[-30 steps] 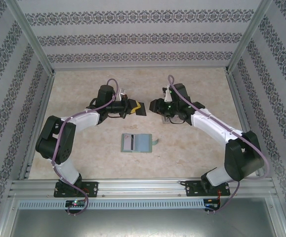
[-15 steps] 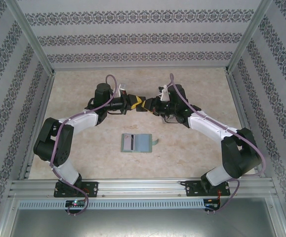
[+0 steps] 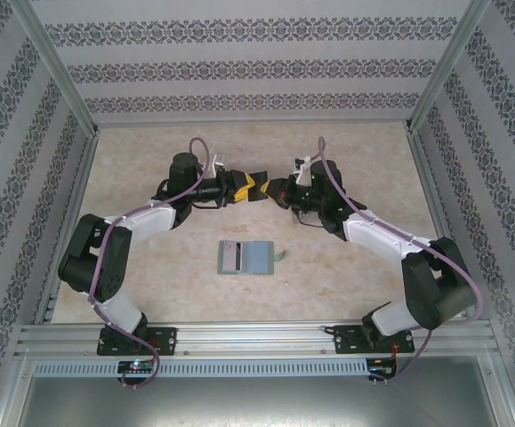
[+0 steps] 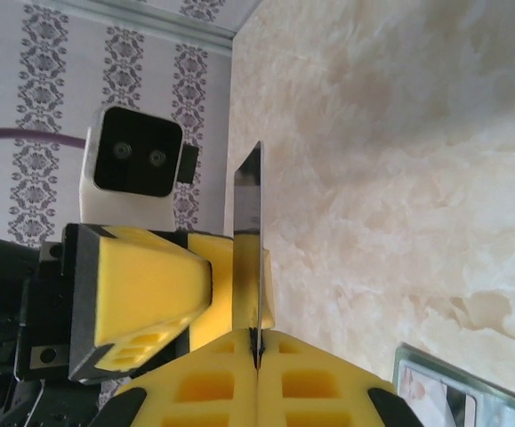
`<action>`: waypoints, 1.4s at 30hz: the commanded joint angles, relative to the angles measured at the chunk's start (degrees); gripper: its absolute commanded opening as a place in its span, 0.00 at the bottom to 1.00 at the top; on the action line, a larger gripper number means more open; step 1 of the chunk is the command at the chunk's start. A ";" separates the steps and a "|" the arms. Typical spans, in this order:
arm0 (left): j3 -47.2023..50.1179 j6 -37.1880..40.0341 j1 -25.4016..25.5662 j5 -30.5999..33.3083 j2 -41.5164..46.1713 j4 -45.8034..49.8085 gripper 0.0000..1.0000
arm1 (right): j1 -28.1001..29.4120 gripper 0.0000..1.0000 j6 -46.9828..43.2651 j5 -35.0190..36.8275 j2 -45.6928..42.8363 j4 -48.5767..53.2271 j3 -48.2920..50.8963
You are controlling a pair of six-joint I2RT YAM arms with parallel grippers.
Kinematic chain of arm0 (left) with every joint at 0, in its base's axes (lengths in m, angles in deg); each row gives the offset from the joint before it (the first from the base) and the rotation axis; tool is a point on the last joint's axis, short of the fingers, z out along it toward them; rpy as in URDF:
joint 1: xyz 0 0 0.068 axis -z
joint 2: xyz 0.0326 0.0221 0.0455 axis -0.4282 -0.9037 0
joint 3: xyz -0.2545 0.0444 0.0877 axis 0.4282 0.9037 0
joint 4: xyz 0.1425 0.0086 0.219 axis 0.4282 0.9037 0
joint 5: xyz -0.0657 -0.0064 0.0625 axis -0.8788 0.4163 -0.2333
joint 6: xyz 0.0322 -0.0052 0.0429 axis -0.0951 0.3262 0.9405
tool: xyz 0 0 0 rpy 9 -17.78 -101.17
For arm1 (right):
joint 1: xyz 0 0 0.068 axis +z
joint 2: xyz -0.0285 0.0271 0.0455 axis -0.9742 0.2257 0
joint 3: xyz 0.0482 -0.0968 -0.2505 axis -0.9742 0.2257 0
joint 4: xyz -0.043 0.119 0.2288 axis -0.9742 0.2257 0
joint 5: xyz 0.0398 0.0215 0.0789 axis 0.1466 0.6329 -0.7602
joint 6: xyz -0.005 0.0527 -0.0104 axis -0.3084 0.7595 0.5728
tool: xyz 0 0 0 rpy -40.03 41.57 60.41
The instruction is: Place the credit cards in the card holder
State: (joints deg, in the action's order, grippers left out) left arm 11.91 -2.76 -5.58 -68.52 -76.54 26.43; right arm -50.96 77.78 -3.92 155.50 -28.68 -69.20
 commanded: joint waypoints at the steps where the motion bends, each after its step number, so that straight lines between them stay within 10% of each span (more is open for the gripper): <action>1: -0.35 -0.60 0.49 -2.54 1.70 -5.84 0.24 | -0.25 0.00 1.65 3.45 -0.60 -2.29 0.87; 11: 1.23 2.60 0.56 -0.32 3.69 -1.05 0.00 | 0.10 0.14 0.45 5.64 -2.31 2.50 2.60; 14: 1.68 11.54 0.54 2.47 6.58 12.54 0.00 | 1.19 0.34 -3.17 11.35 -3.76 12.56 2.61; 19: 5.13 25.48 1.05 9.13 11.28 29.94 0.00 | 7.10 0.37 -12.65 19.97 -2.21 28.94 -0.44; 42: 23.95 26.34 9.06 18.52 15.95 16.59 0.00 | 17.14 0.32 -16.41 28.21 11.21 37.09 -2.63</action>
State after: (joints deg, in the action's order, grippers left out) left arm 35.58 23.40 2.79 -51.47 -59.21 47.70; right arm -34.68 62.87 22.37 165.77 7.05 -70.49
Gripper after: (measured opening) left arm 0.050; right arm 0.317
